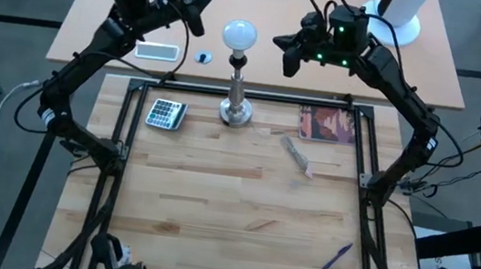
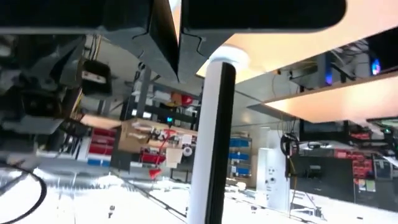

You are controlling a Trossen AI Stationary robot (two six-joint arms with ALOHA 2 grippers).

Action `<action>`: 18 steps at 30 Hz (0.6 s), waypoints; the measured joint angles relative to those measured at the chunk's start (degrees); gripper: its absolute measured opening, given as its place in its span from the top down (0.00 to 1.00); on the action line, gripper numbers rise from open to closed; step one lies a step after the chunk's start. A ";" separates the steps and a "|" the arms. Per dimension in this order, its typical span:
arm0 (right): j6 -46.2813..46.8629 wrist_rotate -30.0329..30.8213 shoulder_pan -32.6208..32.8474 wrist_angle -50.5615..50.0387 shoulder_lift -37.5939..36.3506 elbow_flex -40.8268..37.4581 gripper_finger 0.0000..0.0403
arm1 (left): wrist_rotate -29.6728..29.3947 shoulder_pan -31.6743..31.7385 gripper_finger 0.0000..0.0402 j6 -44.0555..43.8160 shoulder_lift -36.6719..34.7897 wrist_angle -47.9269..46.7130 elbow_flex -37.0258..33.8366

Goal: Screw lightbulb
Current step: Remove the lightbulb from the table lamp

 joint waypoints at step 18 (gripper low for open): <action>-2.35 -12.62 -5.12 8.54 6.33 -0.36 1.00 | -7.93 0.43 1.00 -2.10 1.33 -10.46 -0.11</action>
